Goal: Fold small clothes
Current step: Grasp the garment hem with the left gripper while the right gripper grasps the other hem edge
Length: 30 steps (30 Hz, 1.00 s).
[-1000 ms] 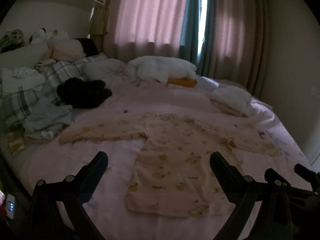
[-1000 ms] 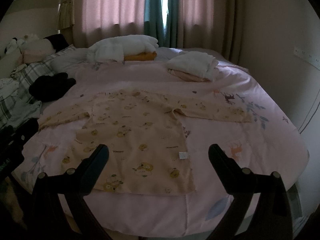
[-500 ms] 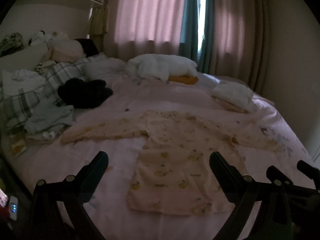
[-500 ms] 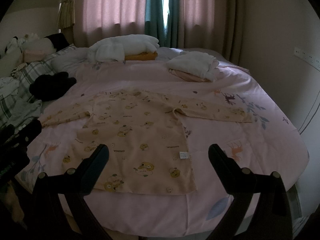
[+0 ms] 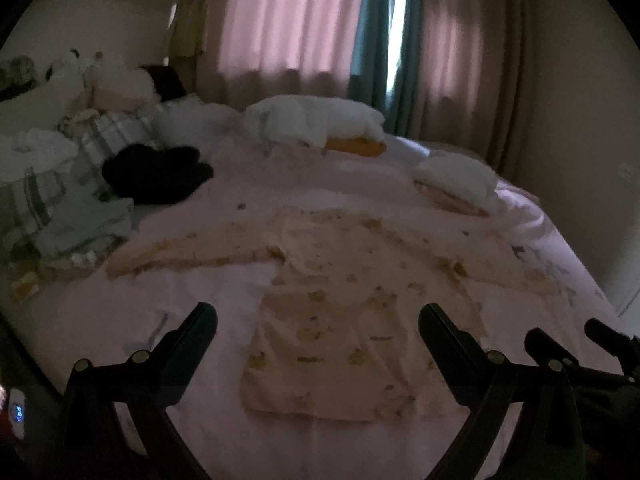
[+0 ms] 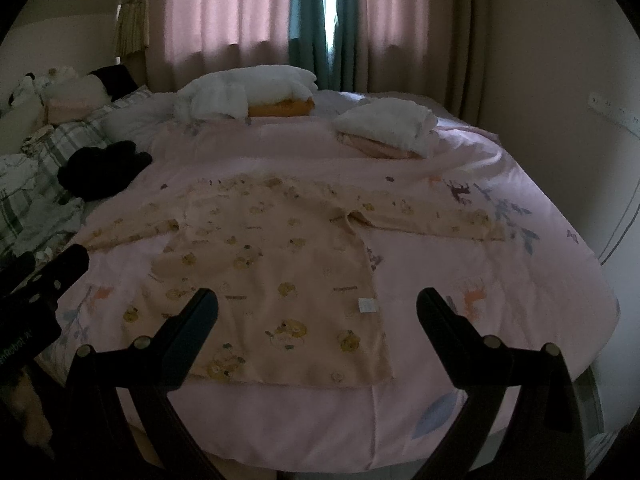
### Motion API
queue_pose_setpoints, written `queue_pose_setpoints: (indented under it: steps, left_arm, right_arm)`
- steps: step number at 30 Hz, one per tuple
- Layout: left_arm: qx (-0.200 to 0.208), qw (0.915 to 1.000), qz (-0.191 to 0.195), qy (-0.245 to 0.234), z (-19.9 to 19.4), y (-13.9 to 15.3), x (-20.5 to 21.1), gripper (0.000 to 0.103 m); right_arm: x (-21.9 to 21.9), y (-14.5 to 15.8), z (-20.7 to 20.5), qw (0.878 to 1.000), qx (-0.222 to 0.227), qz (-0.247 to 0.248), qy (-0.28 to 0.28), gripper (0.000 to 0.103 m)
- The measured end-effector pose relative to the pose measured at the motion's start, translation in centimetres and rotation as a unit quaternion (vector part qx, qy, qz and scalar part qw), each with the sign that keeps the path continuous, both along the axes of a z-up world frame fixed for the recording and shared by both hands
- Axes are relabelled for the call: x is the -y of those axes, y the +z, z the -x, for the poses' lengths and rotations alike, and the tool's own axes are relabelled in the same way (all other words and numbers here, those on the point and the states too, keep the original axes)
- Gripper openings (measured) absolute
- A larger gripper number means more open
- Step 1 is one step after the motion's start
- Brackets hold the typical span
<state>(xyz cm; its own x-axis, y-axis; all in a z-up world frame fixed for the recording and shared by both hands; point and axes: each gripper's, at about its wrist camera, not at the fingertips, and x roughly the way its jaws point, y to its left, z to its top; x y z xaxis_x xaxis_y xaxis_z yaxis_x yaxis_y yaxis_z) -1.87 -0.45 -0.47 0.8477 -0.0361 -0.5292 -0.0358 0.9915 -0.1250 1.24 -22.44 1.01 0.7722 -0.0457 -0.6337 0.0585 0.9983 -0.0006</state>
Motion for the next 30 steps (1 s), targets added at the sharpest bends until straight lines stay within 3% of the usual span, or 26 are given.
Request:
queue_pose_setpoints:
  steps: [6,9,14,16,18,20,24,25,27,30]
  left_arm:
    - [-0.017,0.9999,0.0,0.0,-1.5,-2.1,-0.7,0.099]
    - [-0.023,0.9995,0.019,-0.013,-2.7,-3.1,-1.3,0.096]
    - [-0.024,0.9991,0.003,-0.036,-7.8,-4.6,-1.8,0.09]
    - [-0.028,0.9973,0.03,-0.061,-9.9,-5.3,-2.3,0.088]
    - [-0.051,0.9924,0.079,-0.079,-13.6,-6.8,-3.3,0.083]
    - [-0.064,0.9903,0.089,-0.086,-16.6,-8.4,-3.6,0.076]
    - [-0.113,0.9902,0.027,-0.076,-21.7,-11.7,-3.0,0.054]
    - [-0.13,0.9887,0.015,-0.074,-23.1,-12.7,-2.8,0.053]
    - [-0.169,0.9823,0.017,-0.078,-25.8,-14.7,-2.9,0.052]
    - [-0.168,0.9809,0.052,-0.083,-27.6,-15.1,-3.3,0.049]
  right_arm:
    - [0.4,-2.8,-1.2,0.999,-0.033,0.0,-0.007,0.1]
    - [0.7,-4.2,-1.8,0.999,-0.051,0.008,-0.01,0.1]
    - [1.9,-6.5,-2.9,0.997,-0.077,0.013,-0.028,0.1]
    - [2.6,-7.7,-3.0,0.995,-0.086,0.021,-0.042,0.1]
    - [3.3,-8.9,-3.1,0.993,-0.1,0.026,-0.055,0.1]
    - [3.9,-10.0,-3.2,0.991,-0.109,0.032,-0.063,0.1]
    - [5.5,-11.9,-2.7,0.986,-0.124,0.051,-0.094,0.1]
    - [5.8,-12.2,-2.6,0.985,-0.13,0.052,-0.098,0.099]
    - [6.7,-13.0,-2.4,0.984,-0.136,0.05,-0.103,0.098]
    - [7.5,-13.9,-2.3,0.98,-0.145,0.068,-0.115,0.098]
